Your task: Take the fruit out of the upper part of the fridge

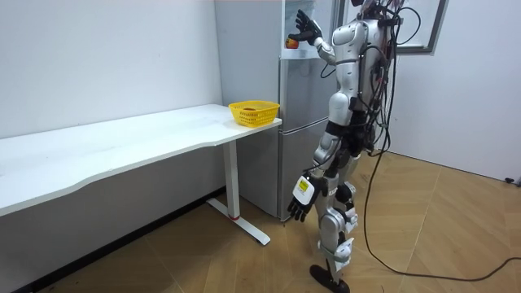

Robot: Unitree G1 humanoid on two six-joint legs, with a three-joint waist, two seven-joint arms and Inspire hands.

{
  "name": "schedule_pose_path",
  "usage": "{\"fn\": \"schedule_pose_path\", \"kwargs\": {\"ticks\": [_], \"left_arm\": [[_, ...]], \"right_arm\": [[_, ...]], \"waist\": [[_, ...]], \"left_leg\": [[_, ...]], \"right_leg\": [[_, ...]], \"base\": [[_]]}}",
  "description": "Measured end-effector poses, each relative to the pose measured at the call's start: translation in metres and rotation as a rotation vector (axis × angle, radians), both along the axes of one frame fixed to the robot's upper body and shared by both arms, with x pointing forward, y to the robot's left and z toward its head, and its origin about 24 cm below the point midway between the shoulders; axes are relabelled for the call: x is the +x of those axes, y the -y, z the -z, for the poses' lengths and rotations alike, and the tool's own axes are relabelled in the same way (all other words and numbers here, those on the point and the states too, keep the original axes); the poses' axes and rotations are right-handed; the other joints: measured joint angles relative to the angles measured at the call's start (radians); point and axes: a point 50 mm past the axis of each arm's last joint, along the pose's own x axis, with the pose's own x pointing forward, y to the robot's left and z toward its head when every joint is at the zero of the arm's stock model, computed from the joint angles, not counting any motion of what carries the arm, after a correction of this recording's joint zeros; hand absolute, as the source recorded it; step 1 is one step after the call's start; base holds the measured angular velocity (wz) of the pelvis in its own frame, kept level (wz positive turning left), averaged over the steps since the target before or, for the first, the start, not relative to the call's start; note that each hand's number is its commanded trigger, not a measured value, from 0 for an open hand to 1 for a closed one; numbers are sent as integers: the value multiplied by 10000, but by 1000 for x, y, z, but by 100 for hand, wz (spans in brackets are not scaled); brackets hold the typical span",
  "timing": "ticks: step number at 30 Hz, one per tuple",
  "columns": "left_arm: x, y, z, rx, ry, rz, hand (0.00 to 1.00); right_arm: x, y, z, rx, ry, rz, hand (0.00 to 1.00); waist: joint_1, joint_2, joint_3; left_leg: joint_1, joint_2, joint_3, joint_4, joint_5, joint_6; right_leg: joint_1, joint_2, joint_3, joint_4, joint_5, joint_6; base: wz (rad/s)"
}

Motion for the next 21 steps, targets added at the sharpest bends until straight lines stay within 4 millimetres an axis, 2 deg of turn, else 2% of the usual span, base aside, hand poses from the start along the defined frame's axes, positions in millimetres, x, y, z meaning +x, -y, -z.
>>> {"fn": "schedule_pose_path", "kwargs": {"ticks": [8, 15, 18, 21], "left_arm": [[0, 0, 0, -87, -156, 41, 0], [6, 0, -1, -94, 63, 96, 0], [5, -1, -2, -70, 105, 42, 0], [6, -3, -3, -7, 225, 12, 0]], "right_arm": [[4, -2, 1, -168, -221, -464, 0], [12, 5, 7, -450, -1028, -292, 0], [13, 4, 8, -568, -1156, -385, 0], [16, 8, 14, -776, -1526, -336, 0]], "waist": [[97, -7, -6], [265, 5, -12], [286, -23, -47], [288, -104, -145]], "left_leg": [[-2, -4, -23, 8, 2, 3], [-8, 1, -22, -5, 1, 3], [-12, -2, -22, -1, 1, 3], [-5, -2, -37, 10, 2, 2]], "right_leg": [[25, -43, -145, -10, -19, -8], [25, -41, -144, -3, -30, -11], [25, -43, -141, 5, -29, -12], [47, -39, -131, 5, -29, -12]], "base": [[1], [0], [0], [0]]}}
